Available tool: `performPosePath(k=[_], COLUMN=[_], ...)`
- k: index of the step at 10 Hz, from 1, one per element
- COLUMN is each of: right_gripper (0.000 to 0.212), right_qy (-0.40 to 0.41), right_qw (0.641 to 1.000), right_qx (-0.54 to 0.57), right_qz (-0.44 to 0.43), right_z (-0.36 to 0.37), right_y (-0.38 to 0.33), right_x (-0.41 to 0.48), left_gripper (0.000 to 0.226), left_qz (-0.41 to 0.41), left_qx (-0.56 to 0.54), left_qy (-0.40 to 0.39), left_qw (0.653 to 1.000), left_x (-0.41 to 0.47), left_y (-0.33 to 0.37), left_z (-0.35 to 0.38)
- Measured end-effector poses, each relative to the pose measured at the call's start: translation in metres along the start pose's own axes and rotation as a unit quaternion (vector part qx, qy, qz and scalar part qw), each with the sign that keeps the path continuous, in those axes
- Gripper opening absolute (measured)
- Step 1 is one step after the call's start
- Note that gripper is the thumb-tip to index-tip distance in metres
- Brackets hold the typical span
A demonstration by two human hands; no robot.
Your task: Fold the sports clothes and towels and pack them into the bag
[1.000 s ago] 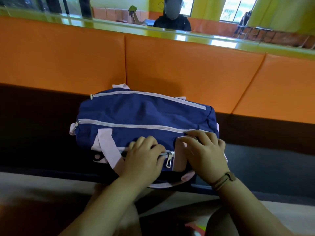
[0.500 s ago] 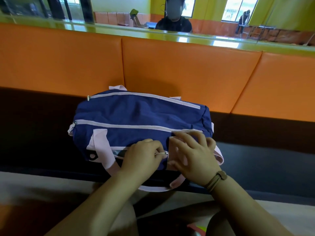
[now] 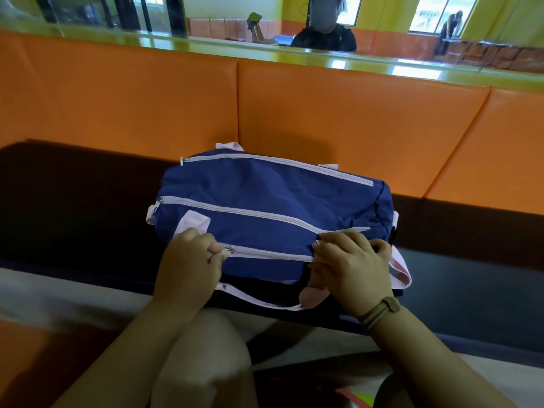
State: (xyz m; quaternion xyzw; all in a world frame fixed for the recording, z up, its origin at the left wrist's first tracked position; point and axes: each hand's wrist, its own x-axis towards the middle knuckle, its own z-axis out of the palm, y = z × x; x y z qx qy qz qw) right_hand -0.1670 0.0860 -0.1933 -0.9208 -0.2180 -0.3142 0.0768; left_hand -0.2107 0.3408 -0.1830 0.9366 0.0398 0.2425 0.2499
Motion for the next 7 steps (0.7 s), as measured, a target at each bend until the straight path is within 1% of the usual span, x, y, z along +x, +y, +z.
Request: performPosePath(k=[1,2,3,4,5,6,7], right_gripper=[0.028,0.032,0.031,0.028,0.035,0.038,0.046], right_qy=[-0.019,-0.036,-0.046,-0.062,-0.119,-0.223,-0.298], right_qw=[1.000,0.999,0.999,0.998,0.993,0.975,0.951], right_qx=[0.008,0.011,0.000,-0.011,-0.017,0.013,0.084], right_qz=[0.000,-0.005,-0.001,-0.005,0.000,0.008,0.009], right_z=[-0.004,-0.006,-0.008,-0.012,-0.020,-0.032,-0.047], right_y=[-0.002,-0.009,-0.014,-0.016,-0.016,-0.013,-0.002], right_x=[-0.001,0.000,0.003,0.005,0.010,0.022,0.041], left_gripper=[0.019,0.019,0.024,0.026,0.023,0.017,0.014], left_qz=[-0.075,-0.096,-0.051,0.008,0.063,0.068,0.011], left_qx=[-0.014,-0.022,-0.012,0.006,0.001,-0.047,-0.058], left_qy=[-0.001,0.016,0.033,0.031,0.041,-0.001,-0.081], left_qw=[0.997,0.995,0.998,0.999,0.997,0.997,0.995], left_x=[0.004,0.009,0.008,0.006,0.011,0.024,0.044], left_y=[-0.020,-0.028,-0.028,-0.031,-0.030,-0.013,0.009], left_z=[-0.009,-0.012,-0.008,-0.008,-0.014,-0.015,-0.013])
